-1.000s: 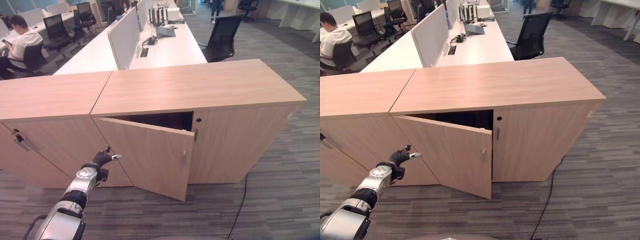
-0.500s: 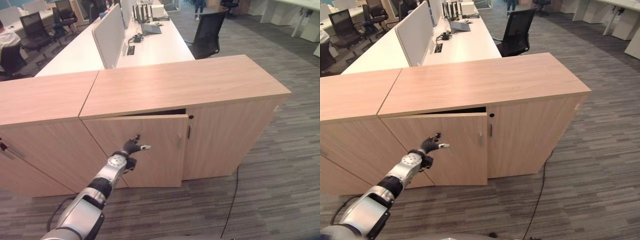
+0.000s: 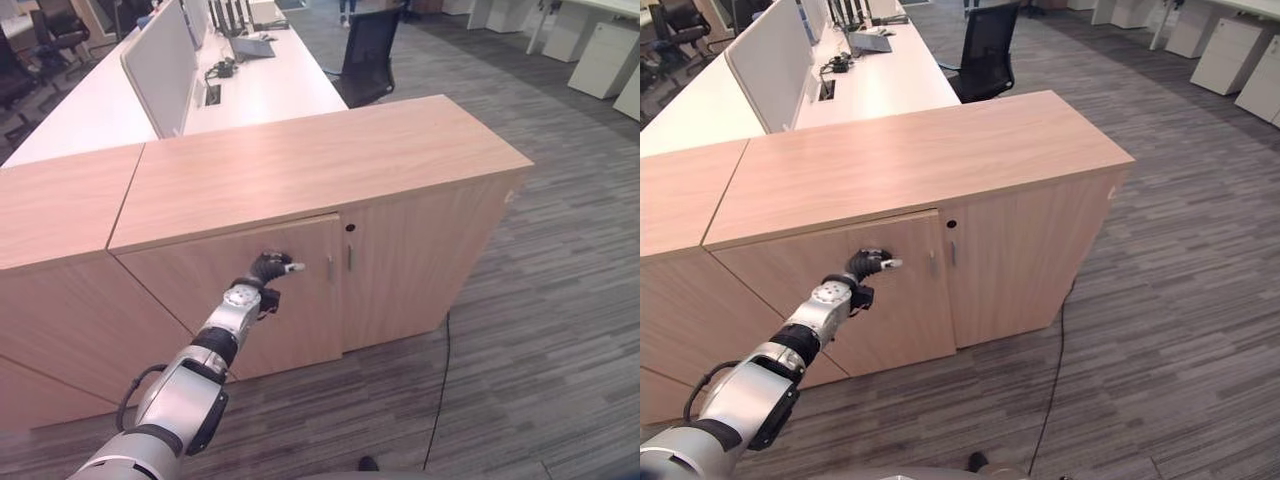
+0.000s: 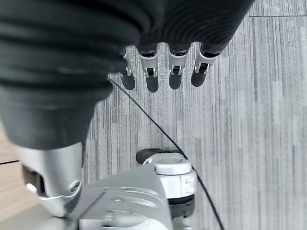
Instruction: Put the empty folder in the office cabinet
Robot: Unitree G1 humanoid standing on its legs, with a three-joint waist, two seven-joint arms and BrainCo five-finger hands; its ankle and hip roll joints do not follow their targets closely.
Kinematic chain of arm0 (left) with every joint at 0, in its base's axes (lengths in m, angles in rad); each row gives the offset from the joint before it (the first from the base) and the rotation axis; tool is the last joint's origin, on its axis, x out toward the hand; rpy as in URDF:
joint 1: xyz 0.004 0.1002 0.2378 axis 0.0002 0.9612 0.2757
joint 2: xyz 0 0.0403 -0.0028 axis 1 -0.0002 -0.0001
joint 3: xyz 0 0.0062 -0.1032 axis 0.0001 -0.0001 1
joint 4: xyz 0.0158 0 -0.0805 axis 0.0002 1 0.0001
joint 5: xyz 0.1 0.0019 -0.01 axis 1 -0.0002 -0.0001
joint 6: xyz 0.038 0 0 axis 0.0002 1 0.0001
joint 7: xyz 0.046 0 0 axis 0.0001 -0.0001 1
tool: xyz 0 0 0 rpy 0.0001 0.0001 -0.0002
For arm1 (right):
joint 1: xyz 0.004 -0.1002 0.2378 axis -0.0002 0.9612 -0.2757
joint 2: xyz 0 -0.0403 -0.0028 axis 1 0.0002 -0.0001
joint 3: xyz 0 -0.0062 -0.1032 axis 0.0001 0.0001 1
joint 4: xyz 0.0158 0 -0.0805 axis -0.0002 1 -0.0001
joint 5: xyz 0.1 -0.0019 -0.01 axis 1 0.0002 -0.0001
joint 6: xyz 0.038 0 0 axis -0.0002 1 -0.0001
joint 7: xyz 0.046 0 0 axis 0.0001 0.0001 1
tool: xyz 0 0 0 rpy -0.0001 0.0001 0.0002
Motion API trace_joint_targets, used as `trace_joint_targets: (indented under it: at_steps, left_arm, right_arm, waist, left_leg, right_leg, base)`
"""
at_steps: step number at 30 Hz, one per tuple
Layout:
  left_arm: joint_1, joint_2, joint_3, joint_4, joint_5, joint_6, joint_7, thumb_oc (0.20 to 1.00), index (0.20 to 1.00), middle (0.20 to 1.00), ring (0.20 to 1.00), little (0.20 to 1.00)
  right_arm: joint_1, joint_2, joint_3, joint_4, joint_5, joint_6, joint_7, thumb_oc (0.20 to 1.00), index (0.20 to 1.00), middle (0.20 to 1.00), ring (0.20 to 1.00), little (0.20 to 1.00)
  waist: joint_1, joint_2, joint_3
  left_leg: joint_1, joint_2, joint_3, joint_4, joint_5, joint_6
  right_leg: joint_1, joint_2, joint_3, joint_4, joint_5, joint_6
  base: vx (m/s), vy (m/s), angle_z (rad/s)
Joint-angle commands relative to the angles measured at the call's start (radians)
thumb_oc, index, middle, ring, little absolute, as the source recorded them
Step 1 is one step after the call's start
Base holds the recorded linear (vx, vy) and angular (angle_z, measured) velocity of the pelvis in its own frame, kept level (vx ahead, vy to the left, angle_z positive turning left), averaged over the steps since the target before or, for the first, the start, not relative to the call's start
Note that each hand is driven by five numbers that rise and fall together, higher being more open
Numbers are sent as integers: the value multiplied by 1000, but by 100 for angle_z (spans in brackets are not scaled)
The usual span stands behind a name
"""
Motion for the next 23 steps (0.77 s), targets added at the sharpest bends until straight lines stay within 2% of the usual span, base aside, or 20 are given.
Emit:
trace_joint_targets:
  at_steps: [1, 5, 6, 8, 10, 14, 23]
  left_arm:
    - [-25, 19, 36, 88, -62, -21, -5, 1000, 1000, 1000, 1000, 1000]
    - [136, 15, 24, 59, 118, -40, 12, 1000, 1000, 1000, 1000, 1000]
    - [137, 15, 24, 58, 118, -40, 12, 1000, 1000, 1000, 1000, 1000]
    - [223, 11, 19, 23, 213, -65, 50, 1000, 1000, 1000, 1000, 1000]
    - [340, -14, 16, 44, 279, -61, 57, 1000, 1000, 1000, 1000, 1000]
    - [503, -24, 70, 123, 274, -46, 7, 1000, 1000, 1000, 1000, 1000]
    - [641, -41, 151, 220, 317, -17, 1, 1000, 1000, 1000, 1000, 1000]
  right_arm:
    - [11, 34, 29, 73, 8, 9, 10, 1000, 1000, 1000, 1000, 1000]
    - [18, 47, 40, 71, -3, 2, 7, 1000, 1000, 1000, 1000, 1000]
    - [18, 48, 40, 71, -3, 2, 7, 1000, 1000, 1000, 1000, 1000]
    - [10, 53, 49, 64, -7, -5, -3, 1000, 1000, 1000, 1000, 1000]
    - [-8, 50, 56, 51, -10, -17, -20, 1000, 1000, 1000, 1000, 1000]
    - [-56, 38, 44, 44, -5, -23, -26, 1000, 1000, 1000, 1000, 1000]
    - [-53, 40, 35, 33, 0, -27, -22, 1000, 1000, 1000, 1000, 1000]
  waist:
    - [12, -47, -62]
    - [39, -64, -58]
    - [38, -64, -58]
    - [53, -76, -53]
    - [73, -89, -49]
    - [107, -98, -50]
    - [145, -109, -42]
  left_leg:
    - [-32, -44, -27, 2, -55, 17]
    - [-39, -45, -62, 2, -49, 11]
    - [-39, -45, -63, 2, -48, 11]
    - [-42, -47, -80, 2, -46, 9]
    - [-44, -48, -96, 2, -46, 7]
    - [-46, -50, -121, 2, -45, 7]
    - [-56, -55, -166, 2, -38, 8]
  right_leg:
    - [24, -68, -46, -26, -15, 101]
    - [37, -67, -72, -26, -28, 89]
    - [37, -67, -73, -26, -28, 89]
    - [42, -68, -85, -26, -32, 85]
    - [48, -67, -100, -26, -37, 82]
    - [57, -65, -117, -26, -46, 76]
    - [61, -65, -149, -26, -54, 68]
  base:
    - [11, -20, 9]
    - [18, -22, 16]
    - [11, -20, 19]
    - [2, -27, 14]
    - [1, -40, 15]
    - [8, -17, 18]
    - [-6, -7, 21]
